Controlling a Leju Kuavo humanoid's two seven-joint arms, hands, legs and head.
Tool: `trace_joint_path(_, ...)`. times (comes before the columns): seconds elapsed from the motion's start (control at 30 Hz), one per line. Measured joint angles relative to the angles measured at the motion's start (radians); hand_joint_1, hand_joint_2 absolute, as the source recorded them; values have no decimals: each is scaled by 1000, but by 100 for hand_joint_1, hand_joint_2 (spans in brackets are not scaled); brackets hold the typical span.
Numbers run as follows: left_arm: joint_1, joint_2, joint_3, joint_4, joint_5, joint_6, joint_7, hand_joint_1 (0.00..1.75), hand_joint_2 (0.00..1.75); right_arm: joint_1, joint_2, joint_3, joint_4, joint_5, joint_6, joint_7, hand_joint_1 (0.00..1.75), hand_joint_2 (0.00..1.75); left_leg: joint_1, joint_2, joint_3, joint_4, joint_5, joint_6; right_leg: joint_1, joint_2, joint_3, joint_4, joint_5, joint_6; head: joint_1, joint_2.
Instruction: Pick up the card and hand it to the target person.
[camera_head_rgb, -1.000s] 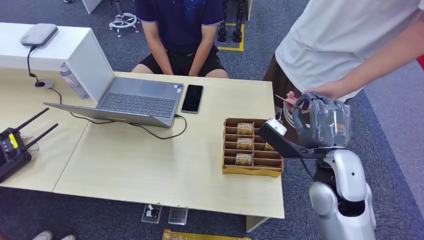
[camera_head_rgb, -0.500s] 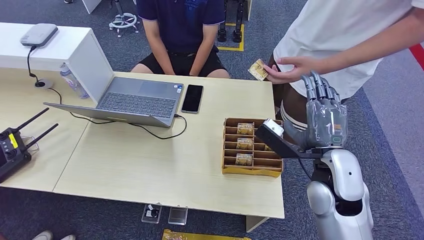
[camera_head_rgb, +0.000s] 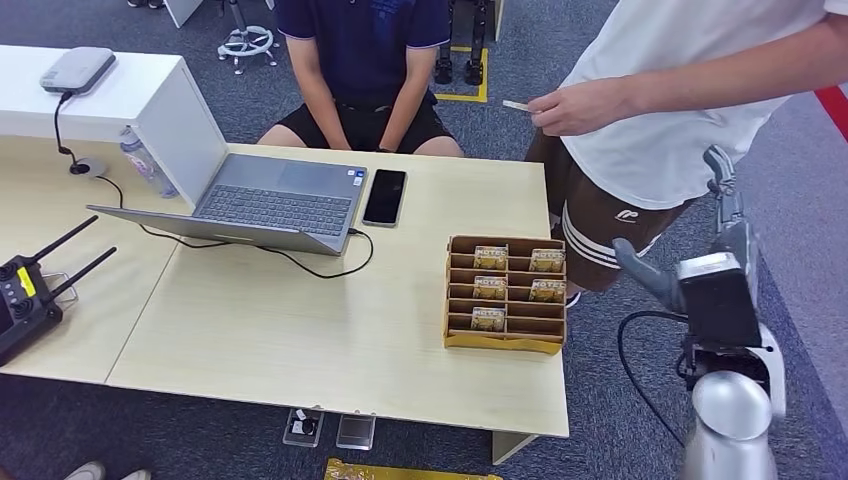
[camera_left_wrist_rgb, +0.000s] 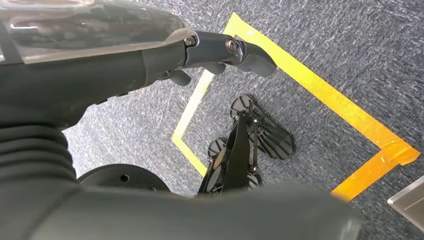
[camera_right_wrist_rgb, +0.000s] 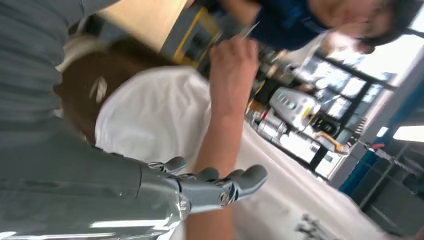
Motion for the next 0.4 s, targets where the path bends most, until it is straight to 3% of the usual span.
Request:
trace_joint_path(0.07, 0, 0, 0, 0, -1, 1, 2, 0, 0, 2, 1, -77, 64, -163, 61, -49, 0, 175, 0, 0, 0, 0, 0, 0, 0, 0, 0, 0, 0, 0, 0, 0)
trace_joint_path(0.13, -1, 0, 0, 1, 4, 5, 4, 0, 0, 2, 0, -145, 142, -242, 88, -82, 0, 175, 0, 0, 0, 0, 0, 0, 0, 0, 0, 0, 0, 0, 1, 0)
trace_joint_path(0.4, -3, -7, 1, 5, 19, 45, 2, 0, 0, -33, -31, -291, 482, -187, 5, -125, 0, 175, 0, 0, 0, 0, 0, 0, 0, 0, 0, 0, 0, 0, -1, 0)
